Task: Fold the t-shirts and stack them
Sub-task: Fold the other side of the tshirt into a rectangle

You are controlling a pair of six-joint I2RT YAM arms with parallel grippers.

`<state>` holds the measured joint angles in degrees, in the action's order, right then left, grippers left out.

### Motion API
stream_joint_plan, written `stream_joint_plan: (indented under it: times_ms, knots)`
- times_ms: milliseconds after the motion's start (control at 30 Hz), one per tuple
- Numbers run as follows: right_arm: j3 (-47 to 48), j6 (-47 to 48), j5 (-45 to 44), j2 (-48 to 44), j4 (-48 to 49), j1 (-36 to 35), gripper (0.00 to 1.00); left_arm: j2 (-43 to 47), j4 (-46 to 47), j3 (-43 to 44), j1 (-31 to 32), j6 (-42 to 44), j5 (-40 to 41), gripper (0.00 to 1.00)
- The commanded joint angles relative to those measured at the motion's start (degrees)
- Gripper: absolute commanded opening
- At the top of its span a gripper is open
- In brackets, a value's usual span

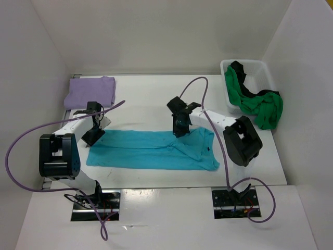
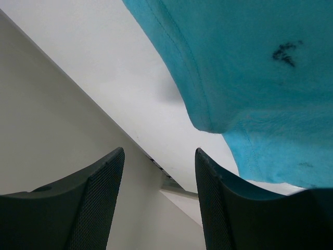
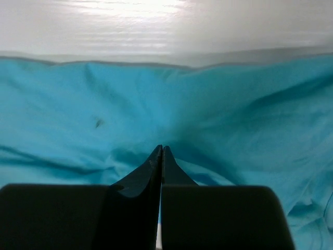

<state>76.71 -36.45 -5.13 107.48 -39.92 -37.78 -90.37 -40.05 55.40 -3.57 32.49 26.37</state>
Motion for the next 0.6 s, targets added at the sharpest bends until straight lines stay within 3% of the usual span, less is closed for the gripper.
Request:
stream_joint_plan:
  times_ms: [0,300,567]
  knots:
    - [-0.95,-1.78,1.43,-7.81,-1.30,-1.16,0.00,-0.42,-0.73,-0.03,-0.12,-1.46,0.61,0.64]
    - [-7.88,-1.08,13.91,-11.16,-2.61,-5.81,0.04,-0.42,-0.73,-0.03,-0.12,-1.46,0.61,0.64]
    - [-10.88,-2.75,16.64,-12.20,-4.64,-11.26,0.33,-0.95,-0.73,-0.64,-0.12,-1.46,0.61,0.65]
